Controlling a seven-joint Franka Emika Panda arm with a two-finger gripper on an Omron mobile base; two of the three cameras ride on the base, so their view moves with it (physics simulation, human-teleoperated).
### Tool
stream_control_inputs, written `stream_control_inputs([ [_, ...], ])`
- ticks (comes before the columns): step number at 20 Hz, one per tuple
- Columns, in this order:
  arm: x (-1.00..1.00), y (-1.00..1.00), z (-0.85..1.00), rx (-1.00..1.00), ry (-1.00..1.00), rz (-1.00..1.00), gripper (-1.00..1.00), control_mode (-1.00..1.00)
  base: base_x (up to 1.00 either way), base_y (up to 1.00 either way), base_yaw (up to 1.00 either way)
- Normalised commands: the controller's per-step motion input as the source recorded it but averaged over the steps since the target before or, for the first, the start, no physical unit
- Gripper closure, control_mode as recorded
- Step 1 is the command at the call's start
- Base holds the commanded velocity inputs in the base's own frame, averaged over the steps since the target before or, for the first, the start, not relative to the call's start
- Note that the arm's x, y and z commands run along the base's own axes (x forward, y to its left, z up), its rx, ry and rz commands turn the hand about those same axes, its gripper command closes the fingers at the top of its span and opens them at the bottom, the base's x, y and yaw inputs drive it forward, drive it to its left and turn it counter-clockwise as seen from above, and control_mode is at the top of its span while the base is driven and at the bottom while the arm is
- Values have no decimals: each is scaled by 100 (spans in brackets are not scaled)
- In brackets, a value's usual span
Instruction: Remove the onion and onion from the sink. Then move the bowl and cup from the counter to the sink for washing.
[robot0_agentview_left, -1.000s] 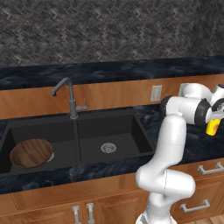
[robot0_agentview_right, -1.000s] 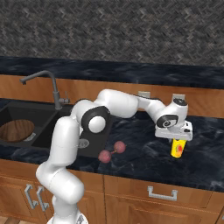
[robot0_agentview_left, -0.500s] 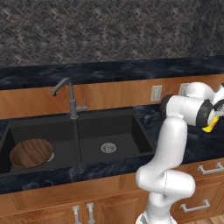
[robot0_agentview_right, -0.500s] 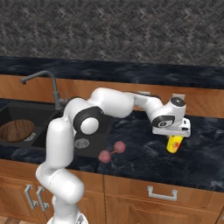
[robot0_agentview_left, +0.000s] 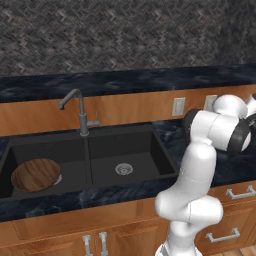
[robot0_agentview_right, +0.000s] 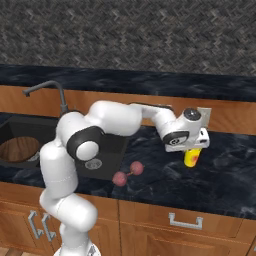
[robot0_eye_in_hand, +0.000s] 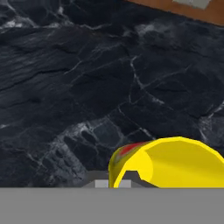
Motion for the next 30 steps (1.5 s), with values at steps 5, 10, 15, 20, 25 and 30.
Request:
stream_control_inputs([
  [5, -3, 43, 35, -16, 0, 25, 100, -100, 0, 0, 0],
  [10, -5, 39, 35, -17, 0, 27, 100, -100, 0, 0, 0],
  [15, -8, 39, 30, -12, 0, 26, 100, -100, 0, 0, 0],
  [20, -10, 43, 23, -9, 0, 25, 100, -100, 0, 0, 0],
  [25, -7, 46, 21, -9, 0, 27, 100, -100, 0, 0, 0],
  [30, -9, 45, 17, -9, 2, 27, 100, -100, 0, 0, 0],
])
